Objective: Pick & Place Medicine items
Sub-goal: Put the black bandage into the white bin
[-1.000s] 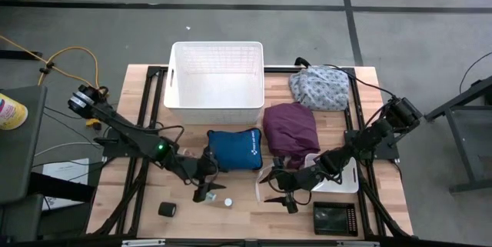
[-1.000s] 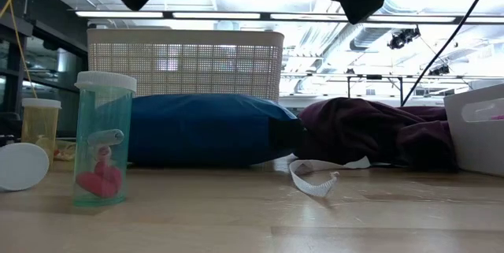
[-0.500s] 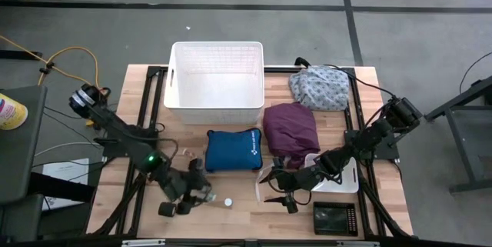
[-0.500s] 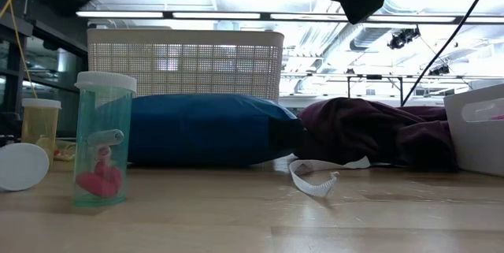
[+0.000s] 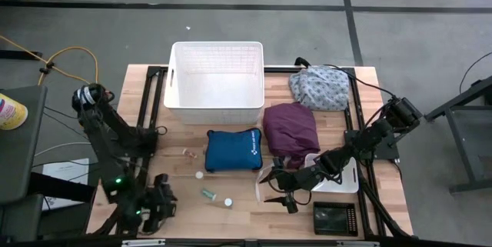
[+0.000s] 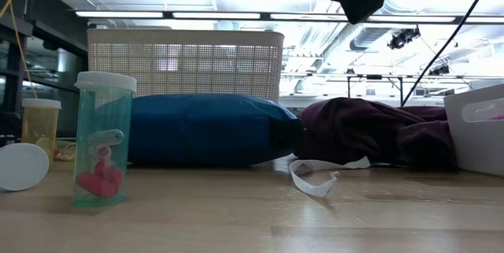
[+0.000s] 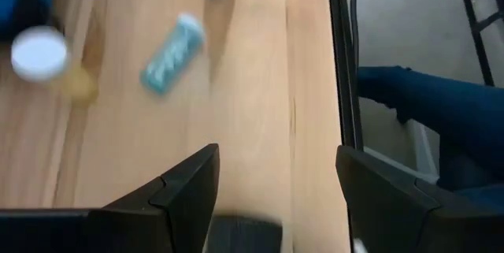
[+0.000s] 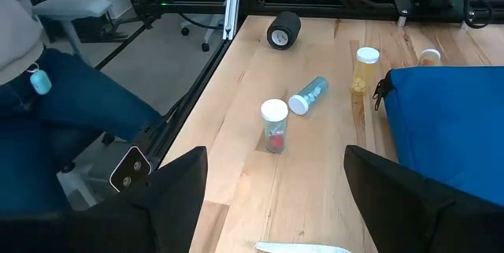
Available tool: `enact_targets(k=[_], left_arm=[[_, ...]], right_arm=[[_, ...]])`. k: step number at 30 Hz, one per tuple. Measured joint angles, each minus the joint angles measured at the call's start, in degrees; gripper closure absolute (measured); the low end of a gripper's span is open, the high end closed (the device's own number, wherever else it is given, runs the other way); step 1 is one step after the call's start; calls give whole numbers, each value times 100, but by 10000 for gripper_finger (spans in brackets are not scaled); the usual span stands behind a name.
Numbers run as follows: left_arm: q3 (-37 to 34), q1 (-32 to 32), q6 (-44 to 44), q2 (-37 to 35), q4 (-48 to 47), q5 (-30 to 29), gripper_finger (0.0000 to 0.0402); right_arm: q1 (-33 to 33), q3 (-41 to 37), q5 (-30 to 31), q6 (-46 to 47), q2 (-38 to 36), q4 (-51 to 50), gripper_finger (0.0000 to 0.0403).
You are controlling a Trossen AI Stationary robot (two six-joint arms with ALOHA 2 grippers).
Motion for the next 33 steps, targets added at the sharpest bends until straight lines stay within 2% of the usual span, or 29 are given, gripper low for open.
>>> enact_targets(k=[5,12,24,33], left_arm=[[0,-554,-841,54,-431,-53,155],[0,-805,-1083,291,-520,75,155],[0,-775,-1030,791,-581,375,155],[0,-325,-881,813,-579,1191,155]], right_arm=[[0,0,0,0,0,1,117],[0,0,0,0,0,1,117],[0,0,0,0,0,0,117],[0,0,0,0,0,0,117]])
